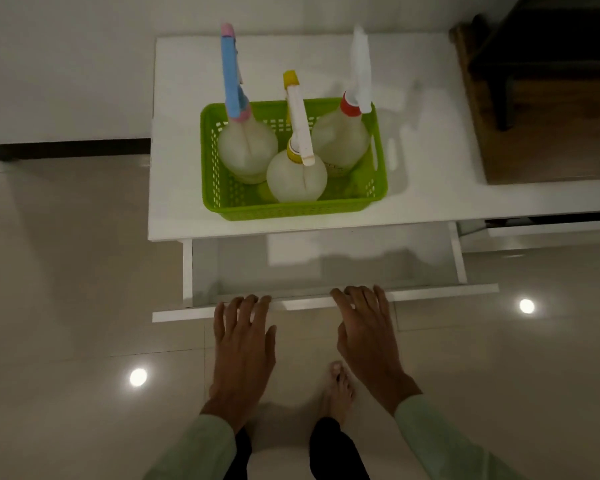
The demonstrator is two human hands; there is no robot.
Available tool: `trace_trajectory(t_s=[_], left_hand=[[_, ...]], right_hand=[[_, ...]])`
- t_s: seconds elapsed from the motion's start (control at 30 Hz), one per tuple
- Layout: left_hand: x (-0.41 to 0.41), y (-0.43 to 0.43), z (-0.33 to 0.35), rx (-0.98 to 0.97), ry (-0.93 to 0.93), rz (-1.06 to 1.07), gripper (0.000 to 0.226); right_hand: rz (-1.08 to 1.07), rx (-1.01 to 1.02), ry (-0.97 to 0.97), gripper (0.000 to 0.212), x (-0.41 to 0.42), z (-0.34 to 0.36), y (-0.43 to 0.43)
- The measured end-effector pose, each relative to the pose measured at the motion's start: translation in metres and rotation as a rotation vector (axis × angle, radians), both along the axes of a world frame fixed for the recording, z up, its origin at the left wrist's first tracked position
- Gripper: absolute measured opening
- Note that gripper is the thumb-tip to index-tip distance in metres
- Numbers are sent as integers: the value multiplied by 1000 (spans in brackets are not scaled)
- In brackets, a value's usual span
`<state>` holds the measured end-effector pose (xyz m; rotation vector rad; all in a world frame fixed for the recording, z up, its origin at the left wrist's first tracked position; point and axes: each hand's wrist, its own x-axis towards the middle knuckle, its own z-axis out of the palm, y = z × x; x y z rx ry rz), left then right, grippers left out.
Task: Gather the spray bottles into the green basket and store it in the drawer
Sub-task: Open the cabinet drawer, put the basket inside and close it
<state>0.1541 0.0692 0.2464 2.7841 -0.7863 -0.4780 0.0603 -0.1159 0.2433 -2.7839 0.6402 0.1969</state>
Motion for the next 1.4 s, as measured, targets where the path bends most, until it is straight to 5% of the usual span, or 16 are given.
trace_trajectory(t_s=[0.4,0.5,0.63,0.73,0.83,1.03,1.4], left_hand=[[-38,25,14,47,119,-8,52],[-40,22,26,-47,232,103,48],[4,2,62,-441,302,424,48],[67,-22,90,-697,160,635,43],[126,-46,106,-783,114,678,46],[194,-79,101,-566,298,631,47],[149,-49,110,-626,276,612,52]], right_hand=[[-48,211,190,57,-36,24,21],[-170,351,-11,47,-27,44,14],[-437,433,-423,36,19,81,-31],[-615,549,-565,36,69,105,-76],[-656,650,-506,46,112,112,-113],[-584,749,-204,53,165,96,-136],[-548,710,-233,65,116,107,-124]])
